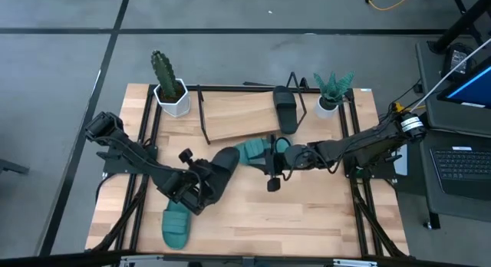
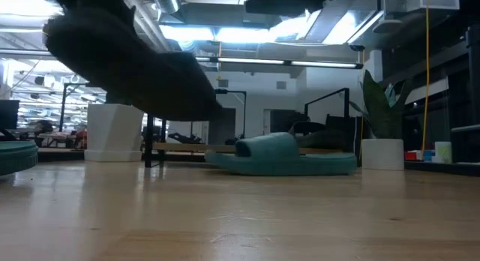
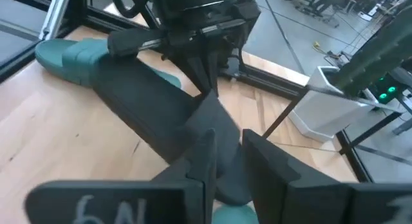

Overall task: Pick and place slides into the shelf
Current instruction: Put the black slide on the shelf

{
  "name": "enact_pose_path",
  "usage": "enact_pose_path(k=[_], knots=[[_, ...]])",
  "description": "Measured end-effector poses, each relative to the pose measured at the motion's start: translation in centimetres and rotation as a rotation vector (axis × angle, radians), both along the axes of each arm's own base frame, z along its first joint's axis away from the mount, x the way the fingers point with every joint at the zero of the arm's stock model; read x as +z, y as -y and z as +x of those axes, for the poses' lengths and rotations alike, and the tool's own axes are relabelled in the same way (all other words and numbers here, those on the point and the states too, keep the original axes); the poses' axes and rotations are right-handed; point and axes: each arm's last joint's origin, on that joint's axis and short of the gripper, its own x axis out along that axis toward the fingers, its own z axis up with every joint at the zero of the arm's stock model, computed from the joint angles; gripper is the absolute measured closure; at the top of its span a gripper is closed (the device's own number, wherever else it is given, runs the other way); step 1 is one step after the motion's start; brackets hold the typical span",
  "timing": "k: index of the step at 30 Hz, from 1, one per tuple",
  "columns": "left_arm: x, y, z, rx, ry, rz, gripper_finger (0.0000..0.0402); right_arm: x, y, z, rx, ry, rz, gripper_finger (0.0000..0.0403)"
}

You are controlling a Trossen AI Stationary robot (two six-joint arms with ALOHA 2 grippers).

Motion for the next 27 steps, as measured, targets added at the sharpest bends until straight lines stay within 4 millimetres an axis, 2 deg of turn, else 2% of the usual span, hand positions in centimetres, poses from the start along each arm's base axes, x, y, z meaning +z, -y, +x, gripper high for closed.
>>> enact_pose_path(k=[6,16,22,27], knots=[[0.4,-0.4,0.2,0.021,0.083,0.139,0.0401,1.0,0.0,0.3,-0.013,-0.024,-0.012,0.0304],[0.9,-2.2,2.0,0.088,0.157,0.233,0.0401,3.9,0.1,0.6,-0.067,-0.056,-0.039,0.0286],[1.3,-2.9,3.4,0.077,0.153,0.262,0.0401,3.7,0.0,0.9,-0.066,-0.058,-0.043,0.0286],[1.5,-3.2,4.0,0.071,0.156,0.273,0.0401,2.2,-0.1,1.9,-0.056,-0.098,-0.106,0.0286]])
